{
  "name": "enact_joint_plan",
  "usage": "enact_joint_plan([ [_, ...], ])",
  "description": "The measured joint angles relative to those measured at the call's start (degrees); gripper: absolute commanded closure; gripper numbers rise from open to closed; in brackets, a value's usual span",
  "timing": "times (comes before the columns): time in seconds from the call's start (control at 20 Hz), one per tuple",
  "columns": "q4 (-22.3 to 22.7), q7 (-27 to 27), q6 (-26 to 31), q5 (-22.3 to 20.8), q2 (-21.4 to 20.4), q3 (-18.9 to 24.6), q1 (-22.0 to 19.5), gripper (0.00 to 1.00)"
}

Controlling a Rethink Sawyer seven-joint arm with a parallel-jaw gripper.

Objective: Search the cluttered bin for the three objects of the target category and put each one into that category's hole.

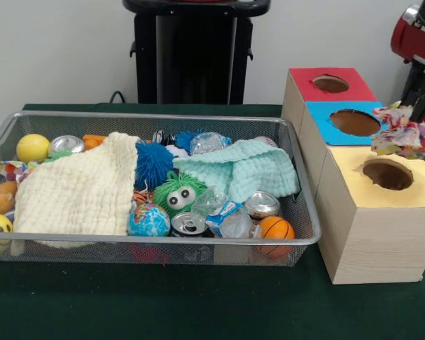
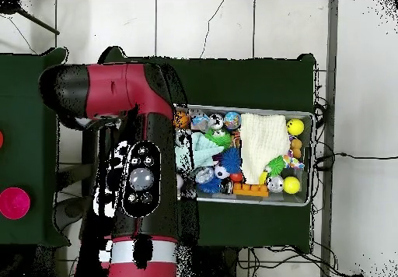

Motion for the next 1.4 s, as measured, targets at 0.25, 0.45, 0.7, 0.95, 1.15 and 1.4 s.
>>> enact_joint_plan([
  [0.25,0.02,0.0,-1.99,0.22,0.98,-0.31,0.74,1.0],
  [0.45,0.37,0.0,-6.21,0.34,1.87,-0.59,0.68,1.0],
  [0.7,0.6,0.0,-11.02,0.37,2.8,-0.6,0.14,1.0],
  [0.95,0.61,0.0,-13.06,0.37,3.75,-0.6,-0.82,1.0],
  [1.15,0.73,0.0,-14.82,0.34,4.56,-0.6,-2.34,1.0],
  [1.4,2.21,0.0,-20.03,0.28,4.64,-0.17,-5.11,1.0],
])
